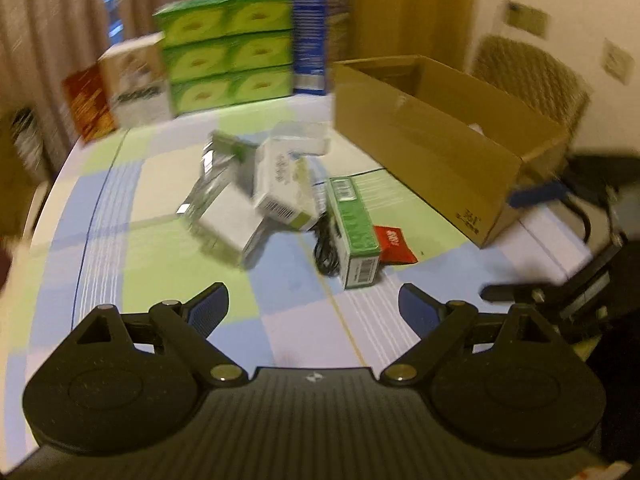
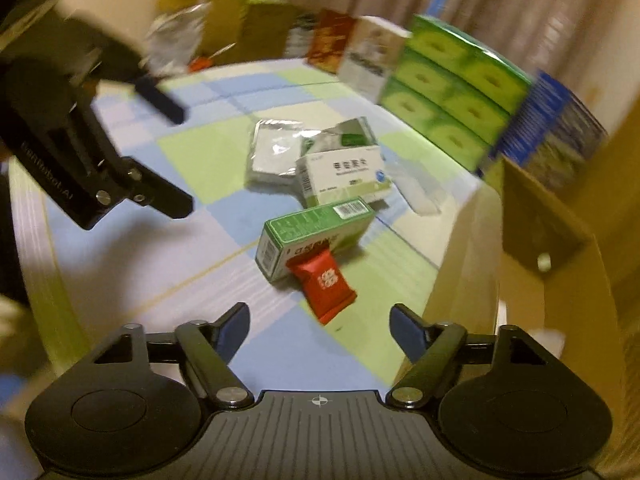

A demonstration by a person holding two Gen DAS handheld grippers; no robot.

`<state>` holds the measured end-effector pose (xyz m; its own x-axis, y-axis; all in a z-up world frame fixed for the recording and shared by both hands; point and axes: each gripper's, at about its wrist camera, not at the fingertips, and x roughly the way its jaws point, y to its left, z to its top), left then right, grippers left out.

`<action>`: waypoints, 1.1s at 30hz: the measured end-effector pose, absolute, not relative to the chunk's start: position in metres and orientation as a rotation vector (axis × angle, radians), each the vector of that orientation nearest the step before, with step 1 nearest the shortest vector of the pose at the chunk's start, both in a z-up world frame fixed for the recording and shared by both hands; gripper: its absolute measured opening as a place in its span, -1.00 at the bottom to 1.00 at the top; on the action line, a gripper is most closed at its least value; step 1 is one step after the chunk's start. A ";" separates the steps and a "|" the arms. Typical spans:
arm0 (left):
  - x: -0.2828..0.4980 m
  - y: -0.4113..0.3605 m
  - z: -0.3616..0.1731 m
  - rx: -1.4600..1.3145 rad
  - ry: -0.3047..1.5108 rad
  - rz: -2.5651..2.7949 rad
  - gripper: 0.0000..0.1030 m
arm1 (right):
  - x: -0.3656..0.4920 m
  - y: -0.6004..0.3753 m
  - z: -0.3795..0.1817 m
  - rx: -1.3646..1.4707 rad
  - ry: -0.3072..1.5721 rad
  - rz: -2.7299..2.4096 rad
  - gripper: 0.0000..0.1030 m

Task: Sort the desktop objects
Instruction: 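Move both tools back over the table toward the remaining items, then grasp the green medicine box with the left tool while the right tool grasps the red candy packet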

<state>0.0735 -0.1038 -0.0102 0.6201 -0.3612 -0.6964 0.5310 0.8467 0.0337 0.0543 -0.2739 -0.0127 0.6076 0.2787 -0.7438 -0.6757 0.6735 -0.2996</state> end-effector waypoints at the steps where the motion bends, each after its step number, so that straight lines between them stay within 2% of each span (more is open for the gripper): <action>1: 0.078 -0.109 -0.012 0.283 0.739 -0.544 0.72 | 0.060 -0.272 -0.015 -0.645 0.723 0.608 0.40; 6: 0.104 -0.131 -0.023 0.412 0.760 -0.651 0.69 | 0.091 -0.265 -0.030 -0.784 0.751 0.671 0.26; 12: 0.130 -0.153 -0.041 0.440 0.798 -0.719 0.54 | 0.114 -0.253 -0.051 -0.865 0.798 0.717 0.14; 22: 0.156 -0.175 -0.066 0.460 0.812 -0.792 0.29 | 0.128 -0.246 -0.075 -0.909 0.834 0.733 0.11; 24: 0.160 -0.178 -0.071 0.470 0.817 -0.800 0.18 | 0.130 -0.245 -0.078 -0.910 0.839 0.727 0.11; 31: 0.166 -0.173 -0.075 0.486 0.828 -0.811 -0.39 | 0.135 -0.237 -0.085 -0.898 0.844 0.716 0.09; 33: 0.166 -0.167 -0.075 0.486 0.830 -0.805 -0.46 | 0.137 -0.234 -0.087 -0.893 0.840 0.717 0.07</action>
